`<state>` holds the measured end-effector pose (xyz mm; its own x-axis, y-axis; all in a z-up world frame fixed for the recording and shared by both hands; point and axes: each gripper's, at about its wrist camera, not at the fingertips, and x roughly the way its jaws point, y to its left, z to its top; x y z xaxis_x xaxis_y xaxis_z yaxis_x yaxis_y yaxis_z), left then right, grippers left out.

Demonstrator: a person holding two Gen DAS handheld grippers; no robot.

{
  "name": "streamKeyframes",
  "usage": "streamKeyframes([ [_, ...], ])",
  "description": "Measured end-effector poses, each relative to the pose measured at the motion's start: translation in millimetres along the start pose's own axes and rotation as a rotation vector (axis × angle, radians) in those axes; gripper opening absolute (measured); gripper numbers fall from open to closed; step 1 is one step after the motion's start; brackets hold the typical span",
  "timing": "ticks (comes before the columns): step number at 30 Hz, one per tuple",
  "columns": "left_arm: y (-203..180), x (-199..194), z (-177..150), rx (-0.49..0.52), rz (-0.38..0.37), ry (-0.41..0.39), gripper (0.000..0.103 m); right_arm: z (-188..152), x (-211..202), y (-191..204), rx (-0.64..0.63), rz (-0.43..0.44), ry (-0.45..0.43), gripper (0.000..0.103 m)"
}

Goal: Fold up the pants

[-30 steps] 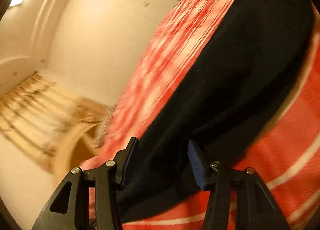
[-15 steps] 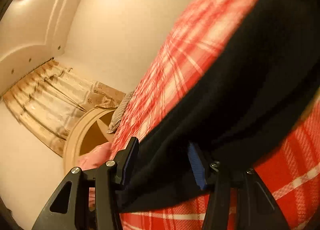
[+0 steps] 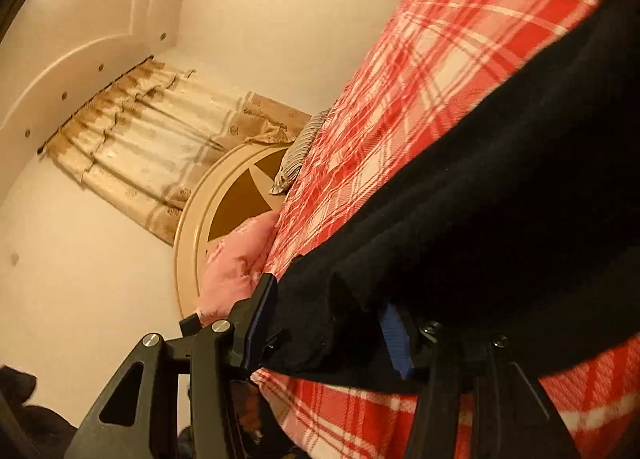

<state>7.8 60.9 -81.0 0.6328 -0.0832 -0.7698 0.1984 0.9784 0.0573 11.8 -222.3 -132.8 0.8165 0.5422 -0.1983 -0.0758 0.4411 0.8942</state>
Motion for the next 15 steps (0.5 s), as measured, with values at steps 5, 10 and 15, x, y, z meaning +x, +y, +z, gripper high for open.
streamKeyframes([
  [5, -1, 0, 0, 0.015, 0.003, -0.009, 0.103, -24, 11, -4, 0.039, 0.044, 0.101, 0.053],
  [10, -1, 1, -1, 0.0, -0.007, -0.006, 0.103, -30, 37, 10, -0.03, 0.042, 0.151, 0.053],
  [15, -3, -1, -1, 0.011, -0.001, -0.009, 0.103, -25, 57, 15, -0.014, 0.104, 0.158, 0.053],
])
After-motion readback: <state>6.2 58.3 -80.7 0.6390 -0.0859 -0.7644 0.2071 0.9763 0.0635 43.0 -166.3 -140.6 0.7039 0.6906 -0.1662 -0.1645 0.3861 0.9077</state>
